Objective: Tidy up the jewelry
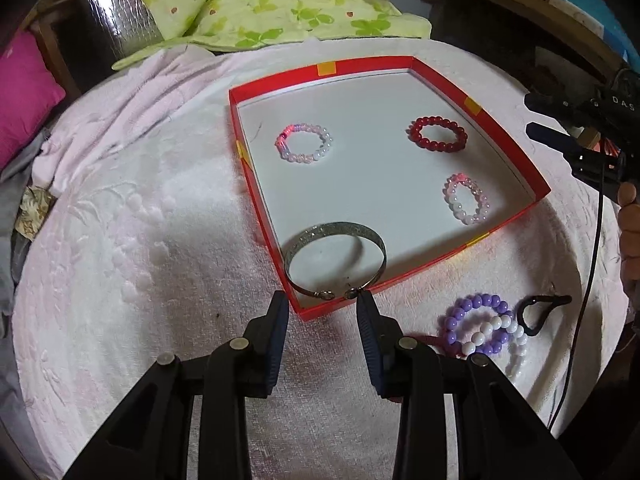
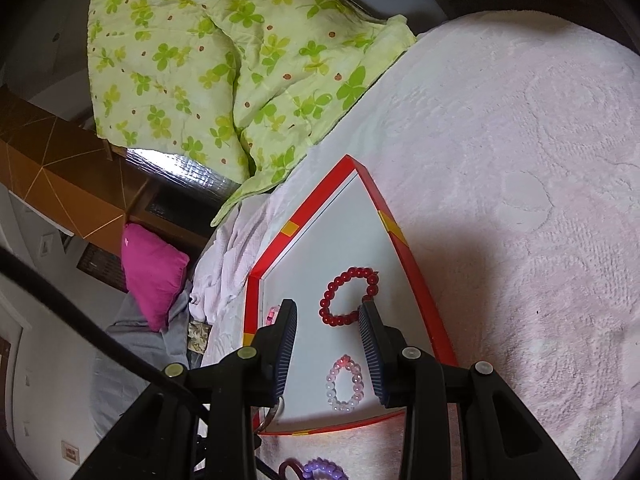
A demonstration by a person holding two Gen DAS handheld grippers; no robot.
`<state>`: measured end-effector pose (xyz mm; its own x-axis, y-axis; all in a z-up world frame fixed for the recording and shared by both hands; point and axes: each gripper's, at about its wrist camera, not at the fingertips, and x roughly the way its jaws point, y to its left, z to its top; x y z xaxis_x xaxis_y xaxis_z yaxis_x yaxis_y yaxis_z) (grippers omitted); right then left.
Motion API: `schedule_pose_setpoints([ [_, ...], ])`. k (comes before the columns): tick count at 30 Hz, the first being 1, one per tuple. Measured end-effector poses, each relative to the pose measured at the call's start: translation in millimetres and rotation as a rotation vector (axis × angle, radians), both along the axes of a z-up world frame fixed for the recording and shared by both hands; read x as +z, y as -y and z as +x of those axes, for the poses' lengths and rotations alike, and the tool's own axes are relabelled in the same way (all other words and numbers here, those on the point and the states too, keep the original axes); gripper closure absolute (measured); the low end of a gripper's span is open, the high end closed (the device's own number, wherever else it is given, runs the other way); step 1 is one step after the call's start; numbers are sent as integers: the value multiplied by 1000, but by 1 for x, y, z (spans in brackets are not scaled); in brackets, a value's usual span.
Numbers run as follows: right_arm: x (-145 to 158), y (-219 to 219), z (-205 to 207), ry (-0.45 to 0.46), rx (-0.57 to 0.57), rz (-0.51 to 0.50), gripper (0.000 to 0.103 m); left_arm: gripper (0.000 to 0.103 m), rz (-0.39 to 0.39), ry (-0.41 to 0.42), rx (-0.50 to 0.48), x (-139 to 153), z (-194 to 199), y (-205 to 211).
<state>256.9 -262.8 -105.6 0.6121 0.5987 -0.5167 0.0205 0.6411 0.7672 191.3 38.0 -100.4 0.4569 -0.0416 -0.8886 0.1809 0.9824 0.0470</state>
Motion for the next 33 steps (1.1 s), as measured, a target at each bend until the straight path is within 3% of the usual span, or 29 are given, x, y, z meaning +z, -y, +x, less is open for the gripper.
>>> schedule_pose_setpoints([
  [9,-3,8,2,-13,-22,-6,67,67,48,18,-3,6,11,8],
  [13,-1,12,2,-11,-24,-7,67,67,21,26,9,9,21,13],
  [15,1,15,0,-8,-24,-12,67,67,-12,64,-2,19,12,17],
  [19,8,21,-6,1,-4,-62,67,66,11,118,-39,26,-19,23],
  [25,12,21,-37,-29,78,-137,67,66,-22,100,-26,20,-69,19],
  [33,7,0,-83,-41,194,-100,67,66,-42,129,15,49,-126,9],
])
